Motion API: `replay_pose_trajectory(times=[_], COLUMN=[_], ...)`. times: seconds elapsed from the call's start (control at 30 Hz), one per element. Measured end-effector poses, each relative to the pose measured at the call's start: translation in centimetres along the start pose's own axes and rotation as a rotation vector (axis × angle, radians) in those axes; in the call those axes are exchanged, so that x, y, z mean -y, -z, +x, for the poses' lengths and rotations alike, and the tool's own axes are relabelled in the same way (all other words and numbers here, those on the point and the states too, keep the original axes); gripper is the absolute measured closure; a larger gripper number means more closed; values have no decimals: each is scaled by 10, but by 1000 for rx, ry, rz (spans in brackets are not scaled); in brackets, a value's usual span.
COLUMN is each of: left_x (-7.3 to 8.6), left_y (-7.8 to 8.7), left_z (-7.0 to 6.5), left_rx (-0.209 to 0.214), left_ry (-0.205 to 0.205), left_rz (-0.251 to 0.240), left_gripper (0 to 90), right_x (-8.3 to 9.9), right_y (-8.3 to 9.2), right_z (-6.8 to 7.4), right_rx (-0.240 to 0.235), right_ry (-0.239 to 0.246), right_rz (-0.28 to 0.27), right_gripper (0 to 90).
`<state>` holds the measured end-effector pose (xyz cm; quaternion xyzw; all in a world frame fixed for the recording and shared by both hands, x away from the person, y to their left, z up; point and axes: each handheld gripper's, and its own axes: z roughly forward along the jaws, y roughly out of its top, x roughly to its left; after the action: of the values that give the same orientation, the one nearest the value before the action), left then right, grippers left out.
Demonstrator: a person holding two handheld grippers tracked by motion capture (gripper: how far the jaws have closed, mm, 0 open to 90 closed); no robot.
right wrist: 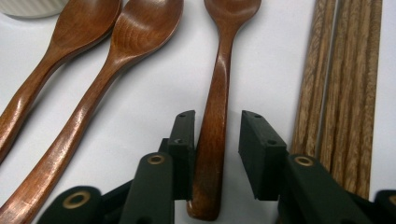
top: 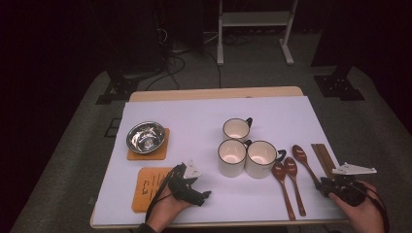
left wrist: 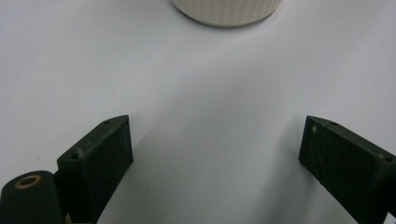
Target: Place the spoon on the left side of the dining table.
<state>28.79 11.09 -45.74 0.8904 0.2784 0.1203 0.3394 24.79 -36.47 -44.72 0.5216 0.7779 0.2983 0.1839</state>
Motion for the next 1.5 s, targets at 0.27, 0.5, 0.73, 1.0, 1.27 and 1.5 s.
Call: replay_pose_trajectory(times=[0.27,0.5,0.73,1.0,1.27,1.5], left_x=[0,0,0,0,0,0], left_y=[0,0,0,0,0,0], left_z=[0,0,0,0,0,0], left_rx=[0,-1,-1,0,0,0], left_ry=[0,0,-1,0,0,0], left_rz=[0,0,0,0,0,-1], left_gripper=[87,87,87,87,87,87], right_x=[1,1,1,-1,-2,-6], right_y=[-1,-1,-2,-3,-2,-4], right_z=[-1,2,1,2,0,-7], right_rx=[2,13,9,21,9,0], right_ry=[-14,-3,-22,-17,-39,-46], right_rz=[-17,-17,-15,-1,-4,-21], right_gripper=[706,743,741,760,762,761])
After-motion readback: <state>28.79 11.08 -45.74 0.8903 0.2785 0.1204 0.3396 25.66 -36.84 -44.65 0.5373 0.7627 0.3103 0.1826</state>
